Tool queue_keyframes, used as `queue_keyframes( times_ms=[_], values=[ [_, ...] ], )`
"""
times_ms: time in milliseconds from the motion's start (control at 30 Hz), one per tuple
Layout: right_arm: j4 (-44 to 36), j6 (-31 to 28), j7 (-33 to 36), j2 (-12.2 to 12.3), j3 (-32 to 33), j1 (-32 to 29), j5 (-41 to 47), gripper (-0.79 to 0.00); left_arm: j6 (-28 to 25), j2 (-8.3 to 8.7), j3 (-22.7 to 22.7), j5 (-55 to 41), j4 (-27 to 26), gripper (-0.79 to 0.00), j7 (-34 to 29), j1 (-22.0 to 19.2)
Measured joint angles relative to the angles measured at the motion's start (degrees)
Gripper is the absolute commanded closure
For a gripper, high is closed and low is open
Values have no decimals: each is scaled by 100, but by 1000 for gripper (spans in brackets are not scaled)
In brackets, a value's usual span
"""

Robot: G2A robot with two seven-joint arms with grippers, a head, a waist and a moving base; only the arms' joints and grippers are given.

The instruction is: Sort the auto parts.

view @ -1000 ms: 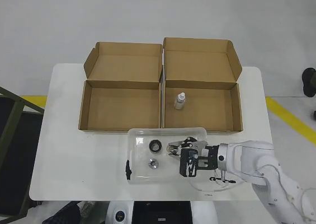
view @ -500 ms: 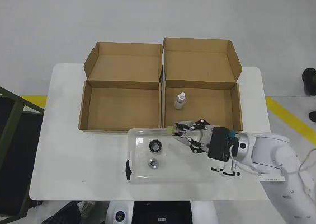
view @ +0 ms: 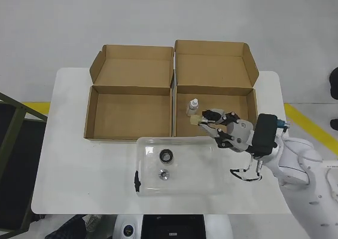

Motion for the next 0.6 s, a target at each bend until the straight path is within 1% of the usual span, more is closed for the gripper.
queue_keyframes(
  times_ms=[333,600],
  values=[
    [150,-70,-8,0,104,27,330,0,0,0,0,0,0,-785,0,0],
    [213,-71,99,-5,100,89,253,0,0,0,0,0,0,-785,0,0]
  ],
)
